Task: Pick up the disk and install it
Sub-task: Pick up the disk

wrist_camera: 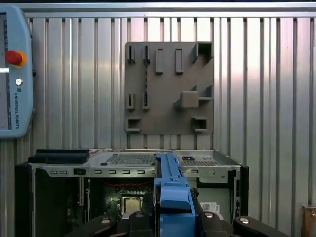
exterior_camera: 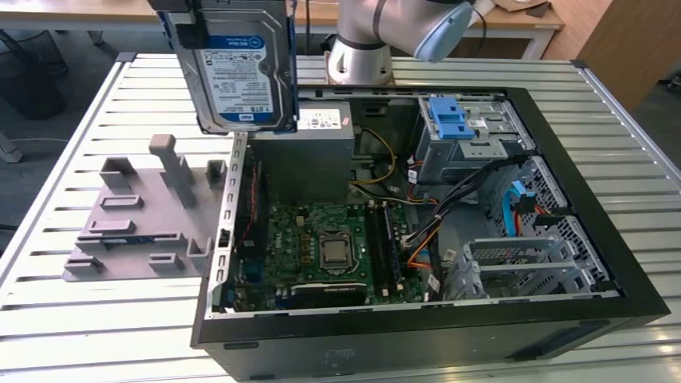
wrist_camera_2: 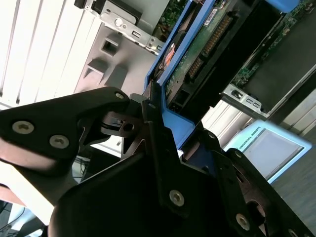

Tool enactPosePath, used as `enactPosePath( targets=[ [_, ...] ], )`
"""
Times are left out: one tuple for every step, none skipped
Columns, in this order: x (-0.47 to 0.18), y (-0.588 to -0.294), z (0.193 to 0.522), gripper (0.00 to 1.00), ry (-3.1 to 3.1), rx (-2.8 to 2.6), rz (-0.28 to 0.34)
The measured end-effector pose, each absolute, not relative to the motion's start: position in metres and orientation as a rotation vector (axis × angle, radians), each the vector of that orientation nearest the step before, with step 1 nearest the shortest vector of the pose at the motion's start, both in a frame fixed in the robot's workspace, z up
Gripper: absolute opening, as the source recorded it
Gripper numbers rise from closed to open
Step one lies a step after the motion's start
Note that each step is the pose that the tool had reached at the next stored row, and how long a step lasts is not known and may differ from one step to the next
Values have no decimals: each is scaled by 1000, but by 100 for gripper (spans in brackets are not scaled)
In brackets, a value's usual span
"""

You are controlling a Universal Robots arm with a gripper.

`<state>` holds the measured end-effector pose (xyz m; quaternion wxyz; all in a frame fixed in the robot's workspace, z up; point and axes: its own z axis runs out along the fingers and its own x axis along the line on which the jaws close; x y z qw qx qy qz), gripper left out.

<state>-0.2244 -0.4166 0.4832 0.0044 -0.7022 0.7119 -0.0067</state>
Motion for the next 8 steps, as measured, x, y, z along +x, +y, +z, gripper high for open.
enactPosePath(
  targets=[
    [-222,-417,483,36,2230,-2200,-21],
    [-221,-418,483,36,2230,-2200,-21],
    [-219,-418,483,36,2230,-2200,-21],
    [-217,-418,483,36,2230,-2200,-21],
    [-215,-419,483,36,2231,-2200,-21],
    [-213,-419,483,36,2231,-2200,-21],
    [-211,-420,483,36,2231,-2200,-21],
    [-209,-420,483,36,2231,-2200,-21]
  ],
)
